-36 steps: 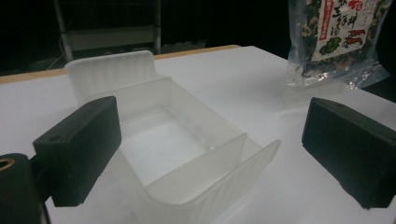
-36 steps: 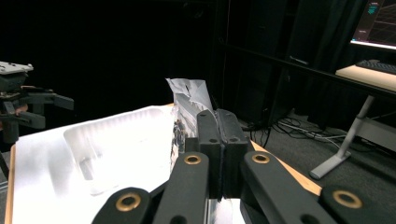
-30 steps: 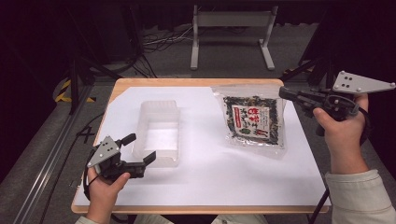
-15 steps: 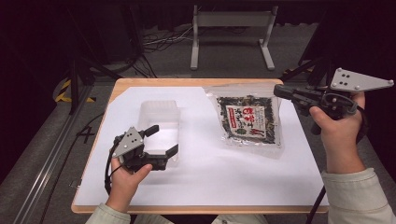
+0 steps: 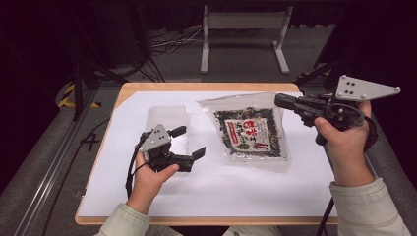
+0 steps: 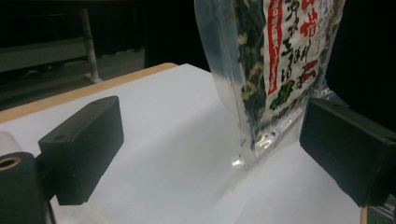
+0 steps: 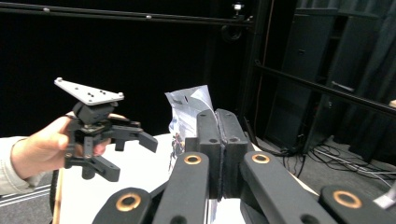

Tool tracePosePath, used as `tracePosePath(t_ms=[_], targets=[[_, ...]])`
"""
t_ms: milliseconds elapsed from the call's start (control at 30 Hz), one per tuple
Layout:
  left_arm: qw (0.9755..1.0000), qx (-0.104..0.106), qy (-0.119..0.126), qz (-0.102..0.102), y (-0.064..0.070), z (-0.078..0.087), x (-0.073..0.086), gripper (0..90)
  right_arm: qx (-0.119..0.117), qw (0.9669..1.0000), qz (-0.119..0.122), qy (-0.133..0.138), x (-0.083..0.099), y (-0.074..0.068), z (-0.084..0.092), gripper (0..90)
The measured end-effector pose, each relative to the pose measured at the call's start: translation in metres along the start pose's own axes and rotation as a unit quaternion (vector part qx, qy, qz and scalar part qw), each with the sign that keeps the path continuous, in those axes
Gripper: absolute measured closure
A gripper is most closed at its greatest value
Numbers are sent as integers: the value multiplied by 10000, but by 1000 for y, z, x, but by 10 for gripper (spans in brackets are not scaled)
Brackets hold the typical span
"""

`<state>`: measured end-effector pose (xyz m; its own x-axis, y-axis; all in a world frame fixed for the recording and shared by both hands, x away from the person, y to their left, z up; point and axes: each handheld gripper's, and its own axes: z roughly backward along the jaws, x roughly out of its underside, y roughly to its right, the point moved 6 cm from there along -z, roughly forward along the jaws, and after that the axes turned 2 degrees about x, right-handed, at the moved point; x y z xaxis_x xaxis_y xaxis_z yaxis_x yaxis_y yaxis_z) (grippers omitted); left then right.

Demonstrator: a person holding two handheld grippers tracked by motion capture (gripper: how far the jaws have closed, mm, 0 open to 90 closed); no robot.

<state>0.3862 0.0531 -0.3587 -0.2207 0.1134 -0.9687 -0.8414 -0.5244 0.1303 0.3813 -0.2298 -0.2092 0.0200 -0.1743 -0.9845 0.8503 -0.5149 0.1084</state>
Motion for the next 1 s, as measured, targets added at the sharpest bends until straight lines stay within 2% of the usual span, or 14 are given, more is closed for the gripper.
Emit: tracePosePath(t_ms=[433,567,733,833,1000], targets=[[9991,407,148,37,7,-25,-10,68,-329,9994,-19,110,-1,-15,-16,900],[9979,596,255,-61,12,-37,-10,35,-387,9991,-71,141,0,-16,-19,900],[9966,683,444,-129,14,-41,-12,29,-424,9989,-88,156,0,-17,-19,900],[9955,782,522,-67,16,-43,-12,54,-461,9987,-111,190,2,-18,-20,900],[9944,816,652,-127,17,-43,-16,130,-532,9984,-140,158,5,-19,-24,900]])
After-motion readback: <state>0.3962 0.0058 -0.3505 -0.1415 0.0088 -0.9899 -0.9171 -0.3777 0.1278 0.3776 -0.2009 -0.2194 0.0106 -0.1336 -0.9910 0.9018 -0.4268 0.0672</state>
